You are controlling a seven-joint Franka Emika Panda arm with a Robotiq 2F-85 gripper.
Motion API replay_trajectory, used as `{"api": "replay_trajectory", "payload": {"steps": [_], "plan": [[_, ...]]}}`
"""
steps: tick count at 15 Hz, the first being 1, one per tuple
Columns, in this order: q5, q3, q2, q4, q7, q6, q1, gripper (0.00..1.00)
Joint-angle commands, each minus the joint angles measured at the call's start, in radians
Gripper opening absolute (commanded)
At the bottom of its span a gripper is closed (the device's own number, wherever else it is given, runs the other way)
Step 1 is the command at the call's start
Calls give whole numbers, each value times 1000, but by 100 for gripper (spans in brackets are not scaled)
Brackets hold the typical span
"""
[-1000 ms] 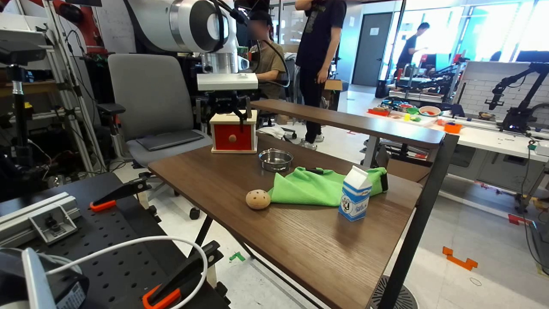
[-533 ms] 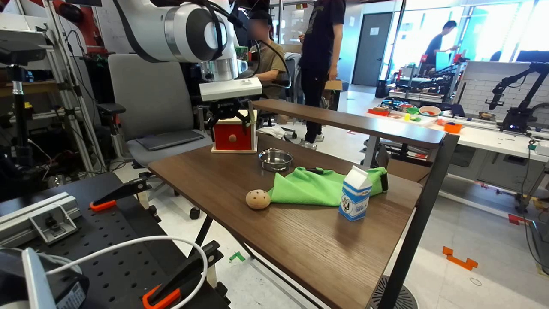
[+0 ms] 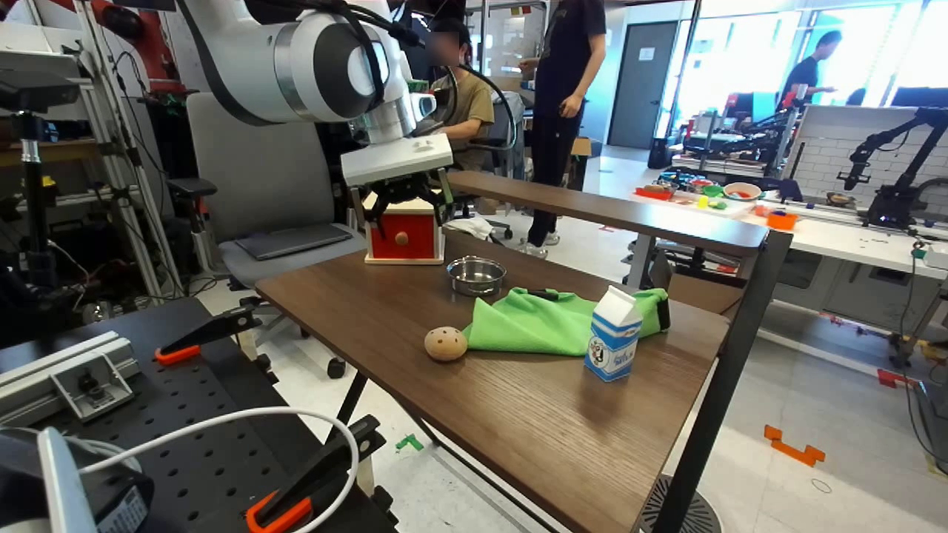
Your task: Open the drawer
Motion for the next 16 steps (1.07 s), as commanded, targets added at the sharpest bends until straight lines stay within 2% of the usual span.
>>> {"api": "replay_trajectory", "payload": {"steps": [1, 4, 6, 16], "plan": [[-64, -105, -33, -55, 162, 54, 92, 100], [-54, -146, -24, -67, 269, 65, 136, 100], [-39, -144, -15, -72, 318, 60, 145, 100], [4, -88, 28, -77, 430, 140, 122, 100]]}}
